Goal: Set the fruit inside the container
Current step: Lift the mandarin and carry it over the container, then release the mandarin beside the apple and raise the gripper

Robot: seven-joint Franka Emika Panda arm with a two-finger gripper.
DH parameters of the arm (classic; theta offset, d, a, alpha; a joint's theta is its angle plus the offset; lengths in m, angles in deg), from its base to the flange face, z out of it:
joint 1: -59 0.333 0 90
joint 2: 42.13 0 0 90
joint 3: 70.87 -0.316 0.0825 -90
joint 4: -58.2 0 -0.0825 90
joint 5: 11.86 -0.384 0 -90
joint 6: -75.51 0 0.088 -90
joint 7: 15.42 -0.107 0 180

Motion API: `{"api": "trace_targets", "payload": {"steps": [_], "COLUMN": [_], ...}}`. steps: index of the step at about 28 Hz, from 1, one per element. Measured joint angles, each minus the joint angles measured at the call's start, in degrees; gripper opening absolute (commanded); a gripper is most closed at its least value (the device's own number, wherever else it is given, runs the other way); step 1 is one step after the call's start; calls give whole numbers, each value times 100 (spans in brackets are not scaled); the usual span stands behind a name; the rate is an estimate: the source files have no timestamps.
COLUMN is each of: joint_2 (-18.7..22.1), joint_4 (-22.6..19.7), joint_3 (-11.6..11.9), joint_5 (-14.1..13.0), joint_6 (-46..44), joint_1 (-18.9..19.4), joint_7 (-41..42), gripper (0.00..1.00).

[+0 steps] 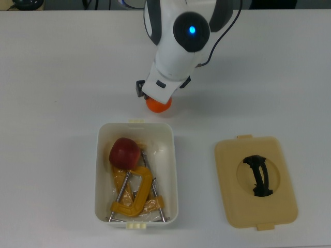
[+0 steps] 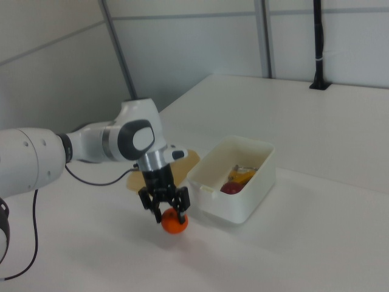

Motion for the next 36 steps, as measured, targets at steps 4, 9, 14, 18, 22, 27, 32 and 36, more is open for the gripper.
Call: {"api": "trace_targets", "payload": {"steps": [4, 9, 14, 18, 22, 27, 32, 36], "joint_2": [83, 123, 124, 101, 10, -126, -158, -148], "joint_4": [426, 819, 1037, 1043, 1042, 1040, 1046, 1066], "joint_3": [41, 71, 75, 76, 75, 75, 75, 76], "joint_5": [-150, -550, -880, -939, -940, -940, -938, -937], "joint_6": [-71, -66, 311, 914, 1425, 1569, 1577, 1577], "joint_1": [-125, -393, -651, -712, -714, -714, -714, -715], "joint_7": [0, 0, -1, -218, -479, -556, -556, -556], "gripper": [0, 0, 0, 1, 35, 100, 100, 100]}}
